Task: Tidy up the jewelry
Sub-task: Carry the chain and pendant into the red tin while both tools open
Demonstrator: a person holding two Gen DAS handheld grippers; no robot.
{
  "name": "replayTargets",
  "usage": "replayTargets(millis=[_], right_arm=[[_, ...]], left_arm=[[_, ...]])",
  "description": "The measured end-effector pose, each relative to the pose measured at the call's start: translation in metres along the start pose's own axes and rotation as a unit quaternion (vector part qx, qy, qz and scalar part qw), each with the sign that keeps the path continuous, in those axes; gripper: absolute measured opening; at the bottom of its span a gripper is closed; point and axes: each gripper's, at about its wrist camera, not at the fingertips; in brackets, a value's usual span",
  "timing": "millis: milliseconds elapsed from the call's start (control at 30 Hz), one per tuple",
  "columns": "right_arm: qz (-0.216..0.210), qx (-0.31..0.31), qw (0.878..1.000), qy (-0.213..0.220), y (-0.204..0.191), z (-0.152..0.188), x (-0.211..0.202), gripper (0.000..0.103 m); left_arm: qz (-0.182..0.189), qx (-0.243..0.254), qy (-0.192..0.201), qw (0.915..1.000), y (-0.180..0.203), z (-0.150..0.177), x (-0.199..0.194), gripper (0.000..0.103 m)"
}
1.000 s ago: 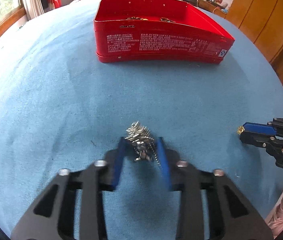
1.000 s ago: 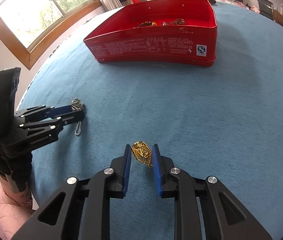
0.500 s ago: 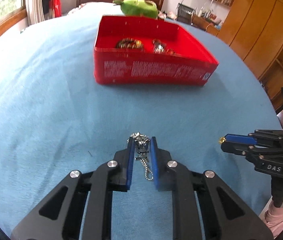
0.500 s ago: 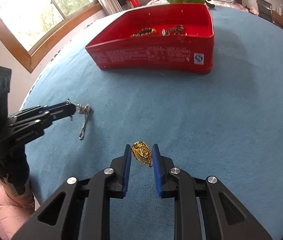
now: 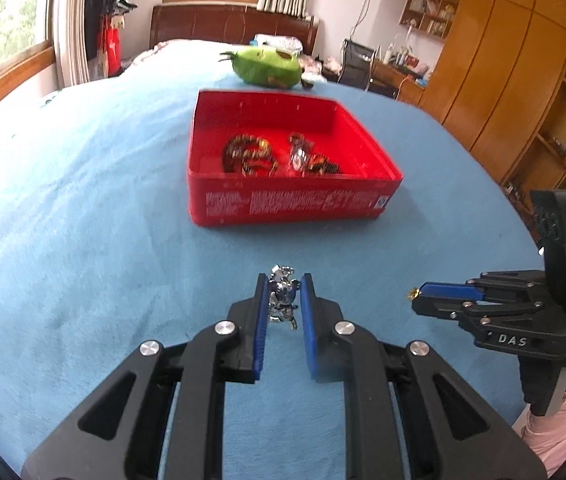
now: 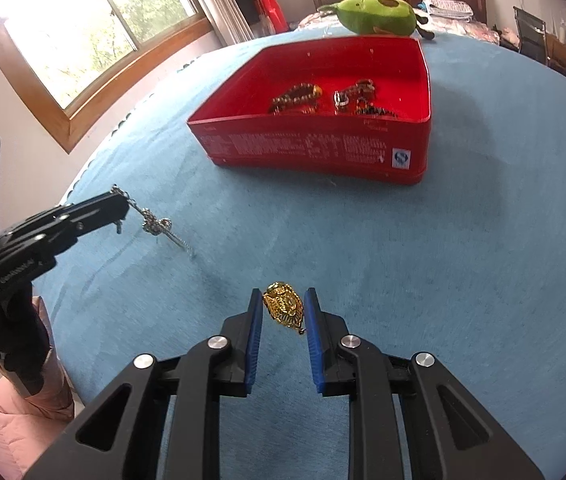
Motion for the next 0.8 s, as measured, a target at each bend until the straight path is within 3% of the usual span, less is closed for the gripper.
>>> replayTargets(millis=[233, 467, 800], right_arm=[[0.002, -0.001, 1.0, 0.016, 0.001, -0.013, -0.013, 0.021], [0.006, 0.0, 1.0, 0.024, -0.002, -0.034, -0.019, 0.021], [0.0, 0.007, 0.998, 0.06, -0.002, -0.091, -0.028, 0.021]], left_arm=[[-0.003, 0.007, 0.033, 0.9994, 0.006, -0.017, -0.019, 0.014], [-0.011, 0.014, 0.039, 0.9991, 0.012, -0.038, -0.014, 0.014], [-0.017, 0.022, 0.05, 0.9984, 0.012, -0.079, 0.0, 0.014]])
Point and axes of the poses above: each gripper's, at about its wrist camera, not at the fingertips, and x roughly the way its jaws point, y to its right, z to its underside, and after that the axes turned 3 degrees about z, right-handed
